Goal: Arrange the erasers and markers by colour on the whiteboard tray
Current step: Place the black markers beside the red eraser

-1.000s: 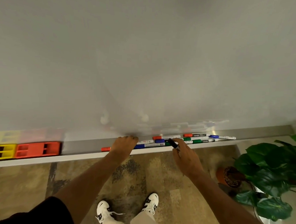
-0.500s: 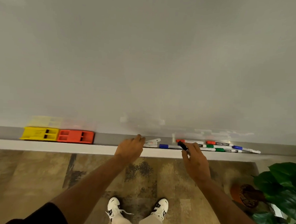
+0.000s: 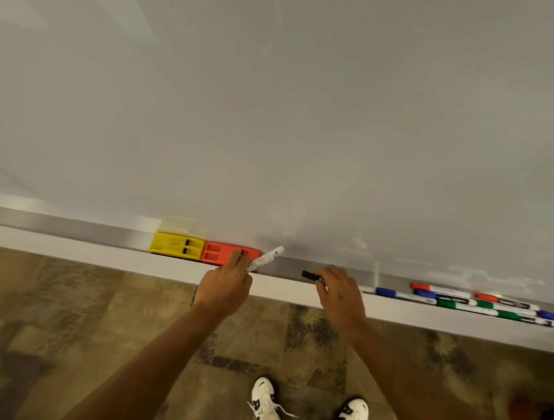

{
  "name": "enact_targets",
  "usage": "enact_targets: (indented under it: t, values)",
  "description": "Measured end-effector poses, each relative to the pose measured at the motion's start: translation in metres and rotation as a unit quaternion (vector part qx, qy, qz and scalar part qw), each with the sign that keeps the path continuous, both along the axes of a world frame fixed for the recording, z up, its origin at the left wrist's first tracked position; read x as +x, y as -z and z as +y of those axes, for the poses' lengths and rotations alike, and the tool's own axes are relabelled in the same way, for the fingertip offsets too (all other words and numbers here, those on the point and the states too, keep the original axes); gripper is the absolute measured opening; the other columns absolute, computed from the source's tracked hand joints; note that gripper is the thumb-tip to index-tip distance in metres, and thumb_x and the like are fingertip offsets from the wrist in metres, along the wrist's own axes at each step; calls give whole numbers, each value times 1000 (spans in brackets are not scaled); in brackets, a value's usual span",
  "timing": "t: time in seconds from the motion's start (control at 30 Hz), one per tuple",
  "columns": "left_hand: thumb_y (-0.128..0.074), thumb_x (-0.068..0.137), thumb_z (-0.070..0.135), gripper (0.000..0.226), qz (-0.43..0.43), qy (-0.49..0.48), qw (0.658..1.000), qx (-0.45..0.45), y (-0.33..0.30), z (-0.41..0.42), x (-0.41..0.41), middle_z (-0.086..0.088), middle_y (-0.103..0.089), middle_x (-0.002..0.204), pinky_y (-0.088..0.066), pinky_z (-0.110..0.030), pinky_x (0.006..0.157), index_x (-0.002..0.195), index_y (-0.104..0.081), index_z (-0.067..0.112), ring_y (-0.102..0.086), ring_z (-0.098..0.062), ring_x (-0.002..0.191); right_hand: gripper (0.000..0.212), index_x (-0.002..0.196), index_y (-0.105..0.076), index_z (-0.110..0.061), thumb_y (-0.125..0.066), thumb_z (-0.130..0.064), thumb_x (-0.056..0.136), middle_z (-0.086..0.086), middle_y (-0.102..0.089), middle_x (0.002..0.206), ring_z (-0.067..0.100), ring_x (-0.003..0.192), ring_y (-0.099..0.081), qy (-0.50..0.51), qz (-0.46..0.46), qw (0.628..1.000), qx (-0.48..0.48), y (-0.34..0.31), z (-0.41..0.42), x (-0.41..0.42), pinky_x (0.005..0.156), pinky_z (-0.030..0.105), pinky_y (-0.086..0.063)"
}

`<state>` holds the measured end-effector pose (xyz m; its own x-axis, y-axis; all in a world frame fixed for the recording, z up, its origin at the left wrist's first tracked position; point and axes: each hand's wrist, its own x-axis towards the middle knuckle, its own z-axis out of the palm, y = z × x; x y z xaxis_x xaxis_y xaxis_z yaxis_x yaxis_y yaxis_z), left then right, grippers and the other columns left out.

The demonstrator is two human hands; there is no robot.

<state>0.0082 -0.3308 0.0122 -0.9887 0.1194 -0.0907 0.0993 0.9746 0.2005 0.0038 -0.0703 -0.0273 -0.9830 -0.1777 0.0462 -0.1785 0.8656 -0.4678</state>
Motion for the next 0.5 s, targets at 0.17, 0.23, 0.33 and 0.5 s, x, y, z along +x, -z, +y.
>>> enact_targets:
  t: [0.17,0.23,0.33,0.5]
  values:
    - [-53,91,22,19,-6,-32,999,7,-2,-45,14,-4,-51,105,-43,-33,43,108,-54,15,-53,-23,51,16,101,-68,-22,-56,-19,91,-4,-68,101,23,99,-52,-17,-15,997,75,10,-56,-17,79,41,-40]
    - [-52,92,22,22,-10,-41,999,14,-1,-59,18,-5,-50,108,-49,-38,45,112,-54,14,-57,-26,54,17,102,-69,-26,-57,-20,91,-8,-69,99,21,99,-50,-6,-26,995,97,15,-71,-21,79,41,-36]
    - [-54,90,20,26,-14,-51,998,19,2,-74,22,-7,-51,106,-51,-41,45,115,-55,13,-58,-29,55,22,103,-69,-30,-54,-20,92,-10,-69,97,18,99,-48,-2,-49,992,115,21,-87,-28,80,41,-34]
    - [-54,93,25,30,-26,-60,998,16,12,-88,25,-4,-50,105,-53,-41,47,120,-55,13,-58,-25,56,25,100,-69,-31,-53,-15,90,-8,-70,94,17,98,-51,6,-79,991,111,30,-106,-35,76,39,-28]
